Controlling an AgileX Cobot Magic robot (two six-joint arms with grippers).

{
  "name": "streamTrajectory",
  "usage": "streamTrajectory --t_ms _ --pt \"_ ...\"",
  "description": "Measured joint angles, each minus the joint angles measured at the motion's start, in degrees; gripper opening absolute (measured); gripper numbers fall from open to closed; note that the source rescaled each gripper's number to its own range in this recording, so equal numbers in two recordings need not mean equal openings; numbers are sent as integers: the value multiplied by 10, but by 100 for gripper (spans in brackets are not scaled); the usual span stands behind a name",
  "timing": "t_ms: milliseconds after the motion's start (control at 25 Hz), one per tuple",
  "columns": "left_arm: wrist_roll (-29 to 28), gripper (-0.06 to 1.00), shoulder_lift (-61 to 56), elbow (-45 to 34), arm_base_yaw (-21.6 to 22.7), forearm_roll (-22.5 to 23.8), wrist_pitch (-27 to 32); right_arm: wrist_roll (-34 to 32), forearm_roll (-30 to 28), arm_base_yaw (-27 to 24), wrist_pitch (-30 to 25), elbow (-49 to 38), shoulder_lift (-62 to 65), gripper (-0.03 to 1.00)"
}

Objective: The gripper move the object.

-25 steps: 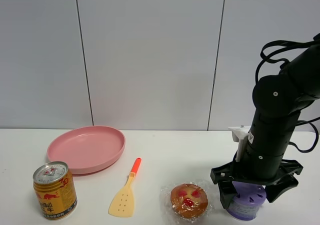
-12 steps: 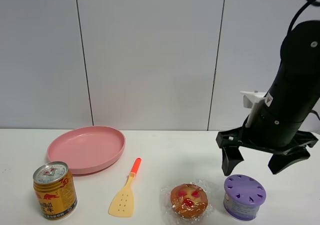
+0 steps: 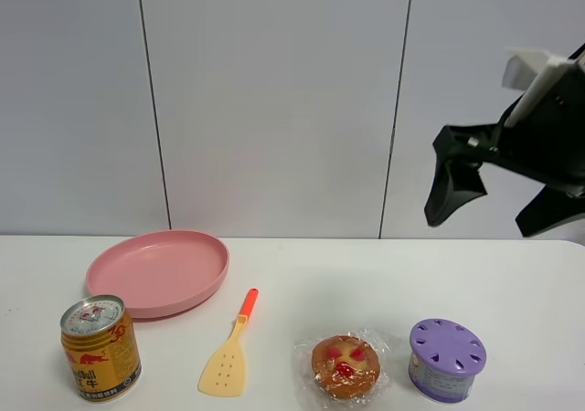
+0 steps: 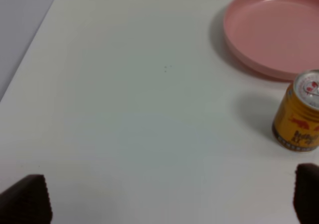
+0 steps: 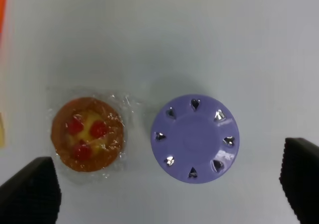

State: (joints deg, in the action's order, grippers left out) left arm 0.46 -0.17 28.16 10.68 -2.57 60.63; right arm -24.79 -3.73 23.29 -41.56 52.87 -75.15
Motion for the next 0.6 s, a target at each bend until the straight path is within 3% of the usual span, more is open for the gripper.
streamTrajectory --t_ms 320,600 --pt "0 100 0 0 0 0 0 0 -18 0 -8 0 113 100" --pt "0 100 0 0 0 0 0 -3 -124 0 -16 0 207 100"
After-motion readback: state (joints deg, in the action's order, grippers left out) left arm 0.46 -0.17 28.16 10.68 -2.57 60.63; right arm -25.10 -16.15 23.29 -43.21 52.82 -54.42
